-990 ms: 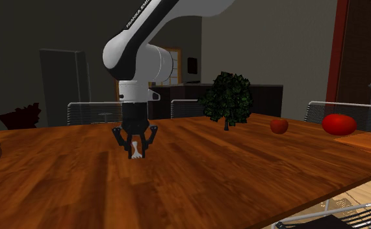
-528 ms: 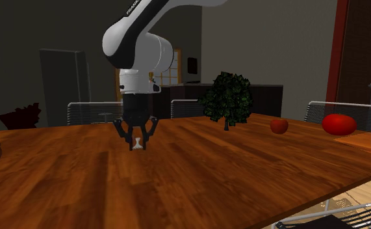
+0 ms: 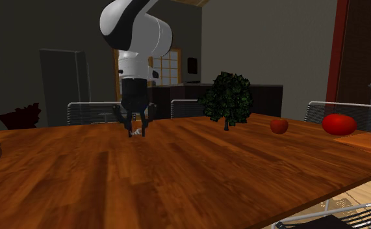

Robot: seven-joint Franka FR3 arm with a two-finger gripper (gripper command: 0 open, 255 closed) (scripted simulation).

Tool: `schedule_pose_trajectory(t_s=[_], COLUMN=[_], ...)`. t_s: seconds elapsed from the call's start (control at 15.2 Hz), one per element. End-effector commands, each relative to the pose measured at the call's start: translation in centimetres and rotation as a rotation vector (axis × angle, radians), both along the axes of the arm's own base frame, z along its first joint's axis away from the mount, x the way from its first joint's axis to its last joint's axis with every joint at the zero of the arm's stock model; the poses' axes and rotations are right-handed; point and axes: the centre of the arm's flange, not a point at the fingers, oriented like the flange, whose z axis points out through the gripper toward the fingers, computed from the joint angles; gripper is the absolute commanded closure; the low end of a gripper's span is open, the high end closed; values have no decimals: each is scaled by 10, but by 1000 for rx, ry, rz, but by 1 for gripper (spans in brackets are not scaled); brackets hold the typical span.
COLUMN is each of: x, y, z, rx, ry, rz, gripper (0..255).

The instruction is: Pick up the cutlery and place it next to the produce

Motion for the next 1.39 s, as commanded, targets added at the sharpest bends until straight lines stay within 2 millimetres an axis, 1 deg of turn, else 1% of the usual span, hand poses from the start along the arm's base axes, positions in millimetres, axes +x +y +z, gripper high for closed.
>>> schedule_pose_trajectory(t_s=[0.0, 0.79, 0.86, 1.32], x=[-1, -1, -1, -7], y=[-1, -1, -1, -93], z=[10, 73, 74, 74], rx=[0, 0, 0, 0], ry=[0, 0, 0, 0], rz=[0, 0, 0, 0], gripper=[255, 255, 255, 255])
